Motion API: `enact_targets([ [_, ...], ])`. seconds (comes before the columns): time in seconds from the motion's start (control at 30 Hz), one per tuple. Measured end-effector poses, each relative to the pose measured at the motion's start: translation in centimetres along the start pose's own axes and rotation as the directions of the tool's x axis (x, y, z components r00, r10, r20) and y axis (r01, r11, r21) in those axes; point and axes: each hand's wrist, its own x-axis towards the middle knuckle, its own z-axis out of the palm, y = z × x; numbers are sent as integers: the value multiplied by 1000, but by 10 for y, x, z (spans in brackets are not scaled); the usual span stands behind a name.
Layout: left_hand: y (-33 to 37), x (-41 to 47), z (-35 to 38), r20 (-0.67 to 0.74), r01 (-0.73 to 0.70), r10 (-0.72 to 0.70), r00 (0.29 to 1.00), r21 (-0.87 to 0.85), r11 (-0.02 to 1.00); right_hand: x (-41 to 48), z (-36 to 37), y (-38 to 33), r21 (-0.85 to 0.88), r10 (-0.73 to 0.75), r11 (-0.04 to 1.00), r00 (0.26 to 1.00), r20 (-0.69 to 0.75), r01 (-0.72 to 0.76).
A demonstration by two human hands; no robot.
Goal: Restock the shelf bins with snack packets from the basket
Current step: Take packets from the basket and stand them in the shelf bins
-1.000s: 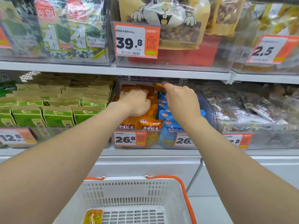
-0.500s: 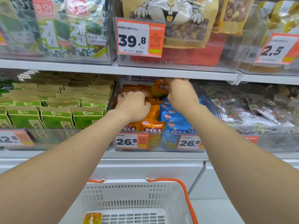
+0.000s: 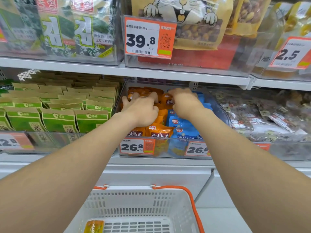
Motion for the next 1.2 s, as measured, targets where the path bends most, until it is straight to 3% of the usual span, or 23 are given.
enact_targets([
  [0.07, 1, -1, 0, 0, -1, 1, 1000, -6, 1000, 6, 1, -9, -50, -5, 999, 997, 82, 9],
  [0.2, 1, -2, 0, -16, -6, 6, 1000, -18, 1000, 14, 3, -13, 132, 30, 989, 973, 229, -61],
  [0.37, -1, -1, 4, -79, -2, 0, 997, -24, 1000, 13, 0, -10, 154, 72, 982, 975, 212, -106],
  [0.5, 0, -5, 6, -279, -12, -2, 960, -48, 999, -9, 5, -13, 191, 140, 973, 989, -43, -130],
  [0.63, 5, -21, -2, -568, -191, 141, 811, -29, 981, -53, -4, -34, 158, 118, 985, 933, -340, -67],
  [0.73, 2, -49, -5, -662, -358, 209, 720, -96, 929, -93, -7, -54, 132, -20, 987, 886, -463, 92],
  [0.8, -5, -75, -1, -700, -421, 264, 664, -58, 905, -121, -7, -69, 119, -138, 973, 912, -387, 198],
  [0.93, -32, -136, 23, -729, -411, 410, 549, 192, 891, -159, 2, -99, 51, -439, 897, 898, -3, 439],
  [1.0, -52, -166, 46, -679, -386, 451, 579, 260, 885, -175, 17, -112, 75, -446, 895, 878, 175, 439],
  [1.07, -77, -192, 80, -537, -380, 468, 702, 273, 884, -191, 38, -126, 100, -413, 909, 844, 343, 404],
  [1.13, -101, -217, 116, -301, -361, 405, 863, 194, 912, -206, 64, -139, 116, -378, 921, 774, 508, 373],
  [1.2, -120, -240, 147, -2, -214, 215, 977, 92, 972, -220, 94, -149, 103, -341, 926, 689, 640, 362],
])
